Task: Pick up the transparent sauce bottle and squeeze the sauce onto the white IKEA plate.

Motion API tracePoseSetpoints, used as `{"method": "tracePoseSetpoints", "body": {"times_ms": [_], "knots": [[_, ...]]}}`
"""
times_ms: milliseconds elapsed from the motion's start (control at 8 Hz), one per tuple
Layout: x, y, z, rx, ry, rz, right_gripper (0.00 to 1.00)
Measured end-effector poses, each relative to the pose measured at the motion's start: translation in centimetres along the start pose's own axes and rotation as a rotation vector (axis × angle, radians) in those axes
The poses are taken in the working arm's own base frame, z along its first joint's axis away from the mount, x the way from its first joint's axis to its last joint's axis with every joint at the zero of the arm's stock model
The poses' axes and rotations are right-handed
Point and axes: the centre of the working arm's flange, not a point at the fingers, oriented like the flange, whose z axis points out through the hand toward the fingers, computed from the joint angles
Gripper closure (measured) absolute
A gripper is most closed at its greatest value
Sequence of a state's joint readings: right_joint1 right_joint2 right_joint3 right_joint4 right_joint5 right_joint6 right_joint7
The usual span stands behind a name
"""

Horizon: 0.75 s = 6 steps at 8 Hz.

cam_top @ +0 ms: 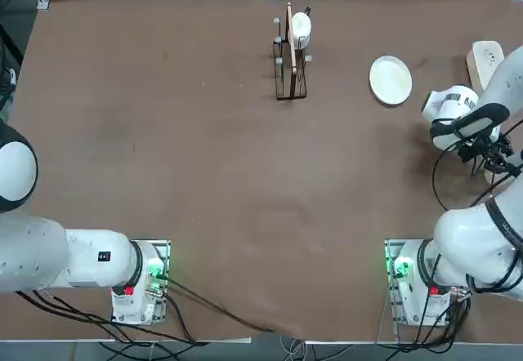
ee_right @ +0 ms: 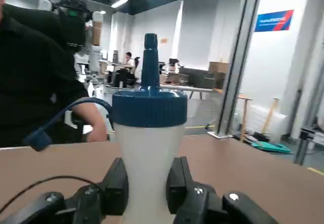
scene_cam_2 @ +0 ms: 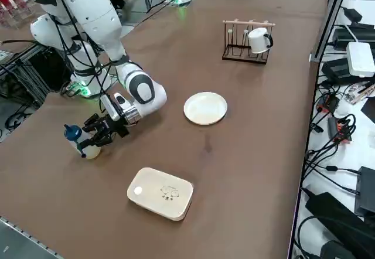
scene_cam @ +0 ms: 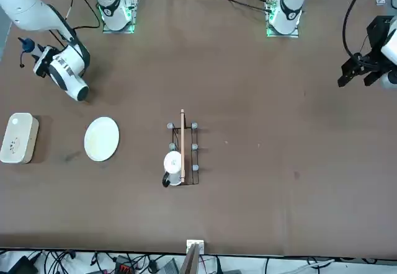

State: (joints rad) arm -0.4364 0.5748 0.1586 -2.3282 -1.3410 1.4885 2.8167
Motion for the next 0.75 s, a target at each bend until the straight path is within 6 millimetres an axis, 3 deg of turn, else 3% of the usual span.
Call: {"method": "tracePoseSetpoints", "body": {"times_ms": [250,750], "knots": [[0.2,-1.1,-1.2,0.044,-0.028,0.019,0.61],[-0.3,-1.1,-1.8,0.059,-0.04,0.024,0.61]]}}
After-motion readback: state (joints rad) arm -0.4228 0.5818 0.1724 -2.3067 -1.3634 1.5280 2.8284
